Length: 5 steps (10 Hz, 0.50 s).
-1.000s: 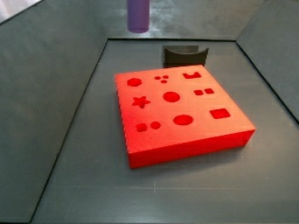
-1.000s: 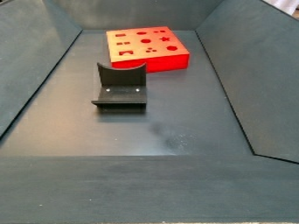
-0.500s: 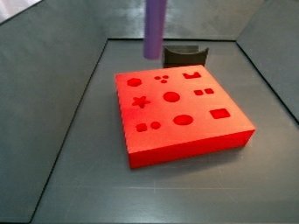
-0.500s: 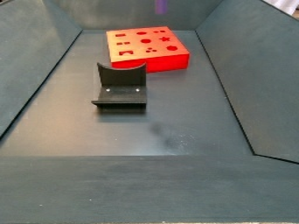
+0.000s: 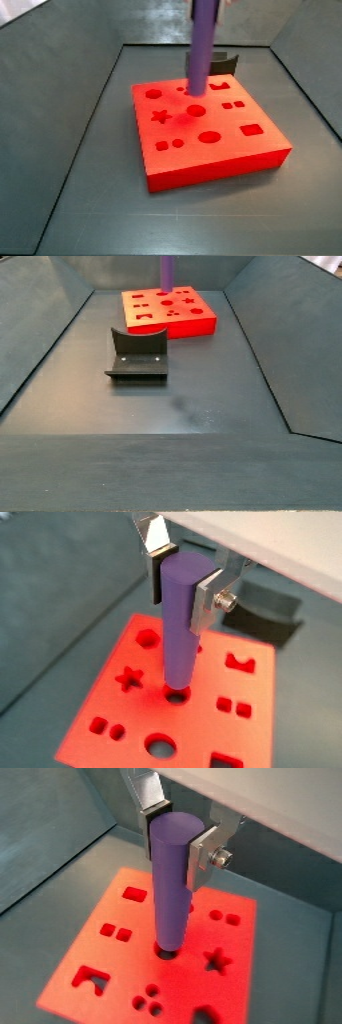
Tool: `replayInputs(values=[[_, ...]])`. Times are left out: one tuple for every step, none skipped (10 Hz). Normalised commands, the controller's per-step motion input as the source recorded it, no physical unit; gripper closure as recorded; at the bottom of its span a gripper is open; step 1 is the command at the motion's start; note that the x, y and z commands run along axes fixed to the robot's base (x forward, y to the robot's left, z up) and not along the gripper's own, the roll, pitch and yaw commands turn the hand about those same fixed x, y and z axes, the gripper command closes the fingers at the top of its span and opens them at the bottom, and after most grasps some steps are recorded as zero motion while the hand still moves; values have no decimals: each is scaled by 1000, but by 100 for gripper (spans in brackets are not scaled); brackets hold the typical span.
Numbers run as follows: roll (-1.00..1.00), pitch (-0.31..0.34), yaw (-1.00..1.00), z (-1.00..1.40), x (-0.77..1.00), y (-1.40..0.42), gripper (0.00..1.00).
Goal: Pick up the round object. Move up. Move to above the board. Insert the round object.
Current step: Insert the round object.
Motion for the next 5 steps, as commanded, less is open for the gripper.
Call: replayInputs(values=[[-114,-99,-457,-394,369,0,100],[0,0,-231,-197,57,0,100],[54,-3,-83,-114,-46,-54,100],[74,0,-71,-74,-100,-40,100],[113,0,-20,-151,-94,0,100]])
